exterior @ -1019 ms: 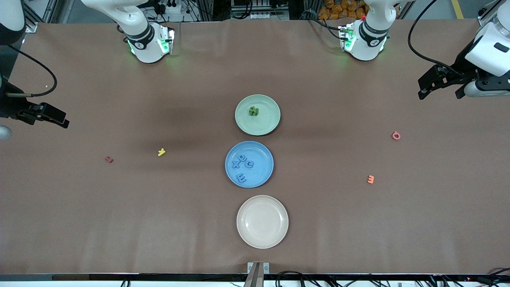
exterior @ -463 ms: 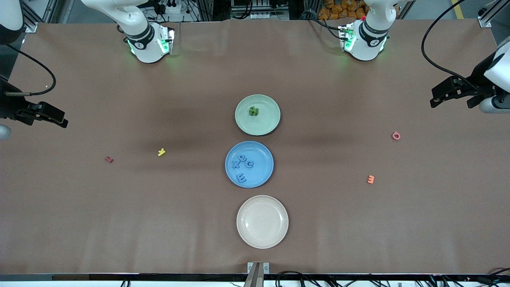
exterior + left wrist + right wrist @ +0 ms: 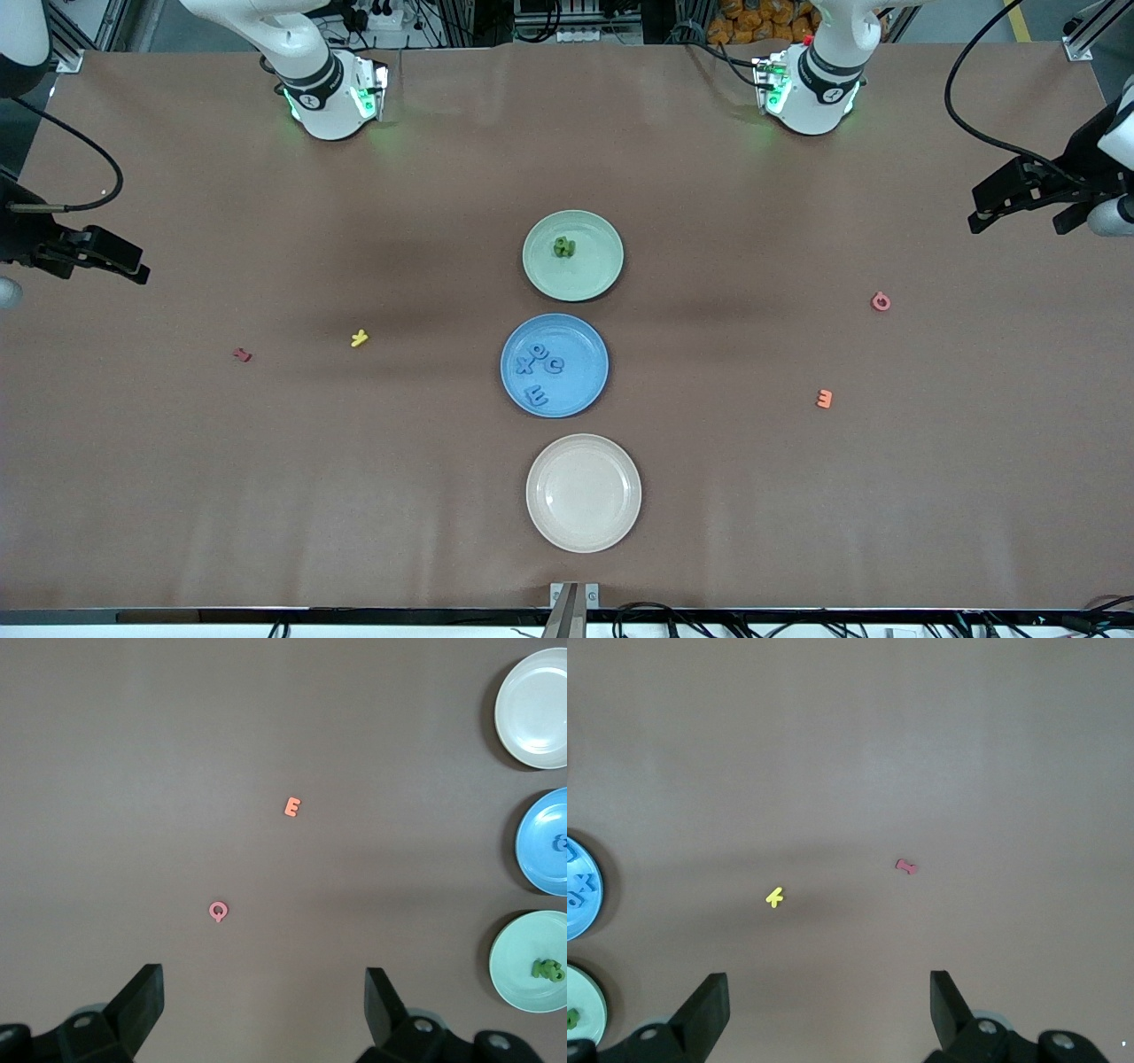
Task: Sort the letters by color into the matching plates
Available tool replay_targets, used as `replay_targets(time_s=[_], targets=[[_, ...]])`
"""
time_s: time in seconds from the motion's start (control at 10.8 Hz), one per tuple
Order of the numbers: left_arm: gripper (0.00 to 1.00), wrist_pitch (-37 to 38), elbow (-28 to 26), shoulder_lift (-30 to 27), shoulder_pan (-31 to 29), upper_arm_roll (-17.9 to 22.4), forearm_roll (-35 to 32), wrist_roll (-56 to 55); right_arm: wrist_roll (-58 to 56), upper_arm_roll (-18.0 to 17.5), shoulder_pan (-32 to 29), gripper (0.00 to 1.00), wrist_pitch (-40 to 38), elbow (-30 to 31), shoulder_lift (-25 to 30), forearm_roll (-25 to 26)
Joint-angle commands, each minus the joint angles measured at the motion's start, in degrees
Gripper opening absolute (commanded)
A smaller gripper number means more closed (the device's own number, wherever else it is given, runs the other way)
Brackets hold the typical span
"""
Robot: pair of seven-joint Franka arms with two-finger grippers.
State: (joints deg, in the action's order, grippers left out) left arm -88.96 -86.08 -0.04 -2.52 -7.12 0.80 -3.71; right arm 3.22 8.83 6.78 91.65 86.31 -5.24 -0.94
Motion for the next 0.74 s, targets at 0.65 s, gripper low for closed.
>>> replay_targets(time_s=[0.65], targets=[[1.00,-2.10,0.30,0.21,0.50,-0.78,-3.52,1.16,-1.02,-0.30,-0.27,1.00,-0.06,-0.88,-0.47,-0.47]])
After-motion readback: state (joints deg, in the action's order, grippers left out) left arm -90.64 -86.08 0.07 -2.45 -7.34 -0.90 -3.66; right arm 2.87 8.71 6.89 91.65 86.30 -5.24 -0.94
